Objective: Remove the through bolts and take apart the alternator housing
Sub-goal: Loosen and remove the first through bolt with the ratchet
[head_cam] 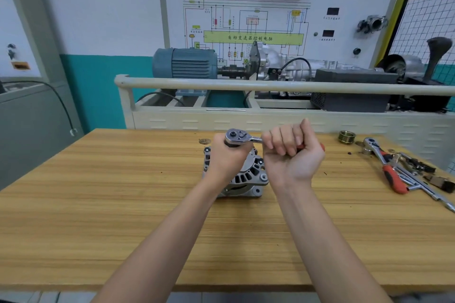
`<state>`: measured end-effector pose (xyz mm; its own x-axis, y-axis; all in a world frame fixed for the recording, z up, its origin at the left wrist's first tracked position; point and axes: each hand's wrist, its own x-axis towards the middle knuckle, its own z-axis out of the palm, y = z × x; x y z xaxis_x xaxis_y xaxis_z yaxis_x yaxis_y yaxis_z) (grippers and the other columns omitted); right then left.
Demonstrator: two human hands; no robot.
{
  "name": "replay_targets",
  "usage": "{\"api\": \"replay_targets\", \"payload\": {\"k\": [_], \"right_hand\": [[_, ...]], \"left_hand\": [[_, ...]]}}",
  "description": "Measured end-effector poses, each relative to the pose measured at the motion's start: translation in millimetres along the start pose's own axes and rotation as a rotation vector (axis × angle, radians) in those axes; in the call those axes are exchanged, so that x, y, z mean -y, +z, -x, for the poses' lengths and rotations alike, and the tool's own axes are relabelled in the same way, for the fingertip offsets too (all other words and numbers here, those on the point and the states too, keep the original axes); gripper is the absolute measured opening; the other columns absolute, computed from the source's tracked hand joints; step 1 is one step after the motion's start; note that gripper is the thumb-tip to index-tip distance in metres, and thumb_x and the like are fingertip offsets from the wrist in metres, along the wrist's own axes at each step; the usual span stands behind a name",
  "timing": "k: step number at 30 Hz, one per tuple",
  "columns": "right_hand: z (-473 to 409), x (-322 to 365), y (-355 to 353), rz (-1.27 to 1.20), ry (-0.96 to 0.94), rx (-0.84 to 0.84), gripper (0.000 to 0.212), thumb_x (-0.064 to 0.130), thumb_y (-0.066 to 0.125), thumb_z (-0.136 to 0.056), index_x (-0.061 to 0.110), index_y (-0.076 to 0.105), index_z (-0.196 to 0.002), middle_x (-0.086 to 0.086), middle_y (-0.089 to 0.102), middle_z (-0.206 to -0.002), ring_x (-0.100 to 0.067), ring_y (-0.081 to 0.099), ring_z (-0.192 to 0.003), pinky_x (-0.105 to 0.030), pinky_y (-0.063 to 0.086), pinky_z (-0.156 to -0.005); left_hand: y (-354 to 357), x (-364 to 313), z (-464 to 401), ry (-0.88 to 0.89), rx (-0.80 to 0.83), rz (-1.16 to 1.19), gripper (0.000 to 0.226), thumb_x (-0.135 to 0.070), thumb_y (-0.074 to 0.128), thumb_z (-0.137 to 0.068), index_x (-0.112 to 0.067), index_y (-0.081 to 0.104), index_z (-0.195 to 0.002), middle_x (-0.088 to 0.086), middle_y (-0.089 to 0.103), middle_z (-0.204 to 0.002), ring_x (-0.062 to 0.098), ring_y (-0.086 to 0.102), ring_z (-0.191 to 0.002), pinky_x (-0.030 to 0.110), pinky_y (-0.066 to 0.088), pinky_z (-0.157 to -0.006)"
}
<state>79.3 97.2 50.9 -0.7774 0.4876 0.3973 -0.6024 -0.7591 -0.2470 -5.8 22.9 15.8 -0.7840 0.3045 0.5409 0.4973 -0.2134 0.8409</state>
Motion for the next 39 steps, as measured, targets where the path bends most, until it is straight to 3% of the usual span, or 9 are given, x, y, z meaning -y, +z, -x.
{"api": "replay_targets", "payload": {"k": [7, 10, 13, 19, 22, 25, 33, 36, 39], "right_hand": [[-63, 10, 6, -0.021, 0.543, 0.048, 0.046, 0.017, 0.041, -0.088, 0.016, 0.035, -0.043, 0.009, 0.016, -0.039, -0.006, 0.009, -0.04, -0.019, 0.02, -0.039], [-77, 5, 7, -0.024, 0.646, 0.048, 0.048, 0.017, 0.041, -0.09, 0.017, 0.033, -0.043, 0.012, 0.014, -0.042, -0.005, 0.01, -0.038, -0.018, 0.018, -0.039], [-71, 4, 7, -0.068, 0.596, 0.028, 0.047, 0.016, 0.042, -0.088, 0.017, 0.033, -0.042, 0.008, 0.019, -0.035, -0.005, 0.009, -0.037, -0.019, 0.018, -0.036], [-13, -2, 5, -0.078, 0.045, -0.092, 0.056, 0.02, 0.033, -0.099, 0.019, 0.035, -0.043, 0.006, 0.022, -0.036, -0.009, 0.019, -0.031, -0.021, 0.022, -0.036], [10, -9, 3, -0.053, -0.094, -0.049, 0.057, 0.019, 0.029, -0.101, 0.018, 0.036, -0.044, 0.004, 0.023, -0.037, -0.011, 0.021, -0.036, -0.022, 0.028, -0.042], [2, -3, 4, -0.015, -0.052, -0.032, 0.057, 0.02, 0.031, -0.1, 0.019, 0.036, -0.043, 0.005, 0.023, -0.036, -0.01, 0.021, -0.035, -0.021, 0.027, -0.041], [-69, 11, 7, -0.024, 0.591, 0.025, 0.047, 0.016, 0.04, -0.09, 0.016, 0.034, -0.043, 0.011, 0.014, -0.041, -0.005, 0.01, -0.039, -0.019, 0.02, -0.038], [-72, 7, 8, -0.036, 0.589, -0.009, 0.053, 0.017, 0.037, -0.095, 0.016, 0.034, -0.042, 0.009, 0.019, -0.035, -0.007, 0.012, -0.033, -0.019, 0.018, -0.036], [-49, 4, 9, -0.039, 0.331, -0.098, 0.056, 0.02, 0.036, -0.098, 0.019, 0.034, -0.041, 0.008, 0.021, -0.034, -0.008, 0.018, -0.028, -0.019, 0.017, -0.034]], "left_hand": [[-15, -14, -1, -0.044, 0.335, -0.04, 0.027, -0.007, 0.064, -0.074, 0.0, 0.047, -0.054, 0.0, 0.041, -0.042, 0.015, 0.035, -0.039, 0.023, 0.031, -0.043], [-19, -18, -6, -0.017, 0.446, -0.055, 0.029, -0.011, 0.066, -0.076, -0.006, 0.05, -0.052, 0.004, 0.048, -0.043, 0.019, 0.041, -0.04, 0.026, 0.037, -0.047], [-17, -17, -5, -0.059, 0.426, 0.04, 0.035, -0.009, 0.064, -0.077, -0.013, 0.042, -0.049, -0.003, 0.037, -0.04, 0.012, 0.03, -0.035, 0.02, 0.028, -0.041], [-4, -11, -3, -0.049, 0.161, 0.053, 0.047, 0.011, 0.056, -0.083, -0.016, 0.034, -0.054, -0.013, 0.03, -0.041, 0.005, 0.023, -0.039, 0.017, 0.021, -0.039], [-2, -10, -2, -0.035, 0.085, 0.021, 0.049, 0.015, 0.055, -0.081, -0.017, 0.033, -0.05, -0.012, 0.032, -0.038, 0.003, 0.024, -0.038, 0.016, 0.022, -0.039], [-3, -11, -2, -0.041, 0.09, -0.004, 0.049, 0.012, 0.056, -0.08, -0.019, 0.034, -0.049, -0.012, 0.032, -0.039, 0.004, 0.024, -0.039, 0.019, 0.023, -0.04], [-19, -22, -4, -0.055, 0.463, -0.073, 0.034, -0.008, 0.067, -0.079, -0.016, 0.052, -0.05, 0.001, 0.047, -0.042, 0.016, 0.041, -0.039, 0.024, 0.037, -0.046], [-15, -19, -3, -0.04, 0.403, -0.078, 0.039, 0.003, 0.065, -0.081, -0.011, 0.045, -0.05, -0.001, 0.045, -0.04, 0.013, 0.039, -0.037, 0.02, 0.035, -0.045], [-10, -13, -3, -0.046, 0.221, -0.02, 0.046, 0.011, 0.059, -0.078, -0.016, 0.036, -0.048, -0.01, 0.035, -0.039, 0.008, 0.028, -0.036, 0.018, 0.026, -0.04]]}}
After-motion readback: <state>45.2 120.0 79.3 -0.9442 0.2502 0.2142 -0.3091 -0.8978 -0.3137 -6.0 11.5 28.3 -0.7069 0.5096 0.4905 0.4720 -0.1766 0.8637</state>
